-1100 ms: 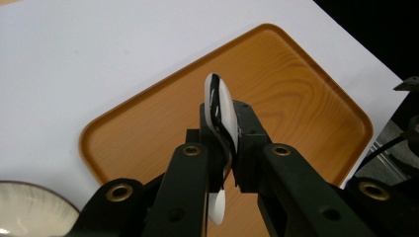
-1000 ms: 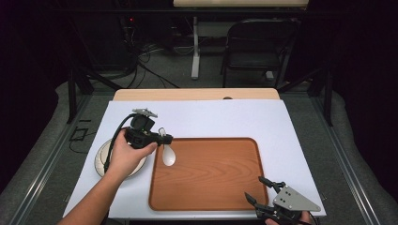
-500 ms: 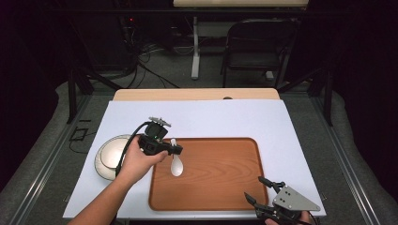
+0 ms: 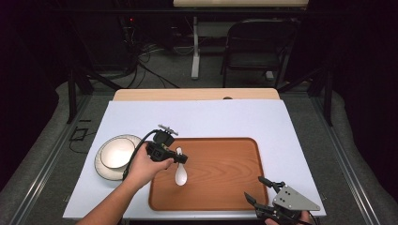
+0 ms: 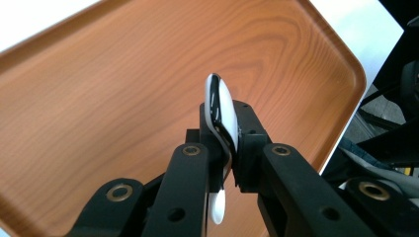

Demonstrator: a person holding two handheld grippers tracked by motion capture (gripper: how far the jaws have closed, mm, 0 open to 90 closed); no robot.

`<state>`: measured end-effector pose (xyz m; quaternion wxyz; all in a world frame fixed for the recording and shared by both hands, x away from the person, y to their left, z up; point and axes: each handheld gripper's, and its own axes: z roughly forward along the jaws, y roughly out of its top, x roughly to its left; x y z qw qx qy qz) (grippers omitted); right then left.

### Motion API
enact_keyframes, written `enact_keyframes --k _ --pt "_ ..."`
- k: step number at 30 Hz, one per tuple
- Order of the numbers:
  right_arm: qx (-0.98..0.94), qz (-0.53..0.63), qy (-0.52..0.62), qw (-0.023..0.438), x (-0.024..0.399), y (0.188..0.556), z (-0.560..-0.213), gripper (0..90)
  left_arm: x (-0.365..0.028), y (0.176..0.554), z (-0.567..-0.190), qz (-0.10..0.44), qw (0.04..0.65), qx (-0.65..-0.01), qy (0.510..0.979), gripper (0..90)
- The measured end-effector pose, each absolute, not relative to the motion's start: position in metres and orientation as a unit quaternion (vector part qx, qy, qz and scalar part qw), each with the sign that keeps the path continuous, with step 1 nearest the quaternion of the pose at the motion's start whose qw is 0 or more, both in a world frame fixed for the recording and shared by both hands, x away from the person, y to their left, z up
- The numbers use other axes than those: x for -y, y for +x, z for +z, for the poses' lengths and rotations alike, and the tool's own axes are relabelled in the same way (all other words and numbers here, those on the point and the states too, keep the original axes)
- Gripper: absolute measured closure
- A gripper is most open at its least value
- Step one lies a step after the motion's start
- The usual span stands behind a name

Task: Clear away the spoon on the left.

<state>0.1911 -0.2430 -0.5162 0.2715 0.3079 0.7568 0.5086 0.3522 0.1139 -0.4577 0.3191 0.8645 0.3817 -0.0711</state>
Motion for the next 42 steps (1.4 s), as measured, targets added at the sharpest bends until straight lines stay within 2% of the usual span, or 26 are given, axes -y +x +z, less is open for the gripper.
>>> enact_keyframes --k 13,28,42 --pt "-0.757 0.507 0.309 0.271 0.243 0.191 -0.516 31.8 -0.116 0.358 -0.479 -0.088 0.299 -0.409 0.858 85.2" --pt "-0.758 0.506 0.309 0.271 0.244 0.191 -0.516 31.8 -0.124 0.371 -0.497 -0.096 0.314 -0.498 0.802 82.9" --pt "-0.759 0.505 0.308 0.272 0.244 0.191 -0.516 31.9 -0.125 0.385 -0.519 -0.112 0.315 -0.542 0.771 79.9"
